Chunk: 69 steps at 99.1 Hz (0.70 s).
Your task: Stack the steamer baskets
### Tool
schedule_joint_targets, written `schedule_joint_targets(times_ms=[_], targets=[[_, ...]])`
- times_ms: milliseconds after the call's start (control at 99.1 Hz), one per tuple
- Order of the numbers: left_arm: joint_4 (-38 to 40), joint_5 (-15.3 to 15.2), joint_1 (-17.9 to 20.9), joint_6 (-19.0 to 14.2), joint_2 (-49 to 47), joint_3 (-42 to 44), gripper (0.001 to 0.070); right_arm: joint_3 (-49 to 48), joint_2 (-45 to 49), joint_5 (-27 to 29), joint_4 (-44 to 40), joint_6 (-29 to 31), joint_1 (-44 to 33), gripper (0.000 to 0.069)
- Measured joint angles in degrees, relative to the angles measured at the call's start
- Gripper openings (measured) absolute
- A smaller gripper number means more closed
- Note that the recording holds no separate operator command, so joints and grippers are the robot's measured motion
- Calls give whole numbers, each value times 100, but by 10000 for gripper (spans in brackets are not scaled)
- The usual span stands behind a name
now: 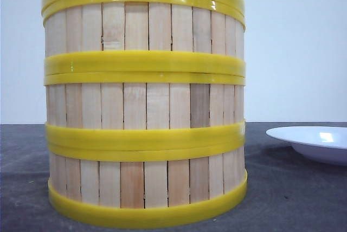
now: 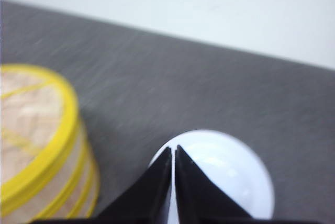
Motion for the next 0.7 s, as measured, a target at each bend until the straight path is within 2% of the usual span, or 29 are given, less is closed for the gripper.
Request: schedule_joint_targets(times_ms=[101,293,525,696], targets=[[0,0,0,0,0,0,15,0,0,-317,286,-476,-649,3],[0,0,0,0,0,0,15,0,0,-1340,455,-1211,-2000,3],[0,0,0,0,0,0,15,-332,-116,-1786,636,-1390,-3342,3],[0,0,0,0,0,0,15,-1392,-636,-2205,1805,-1397,-3882,3]])
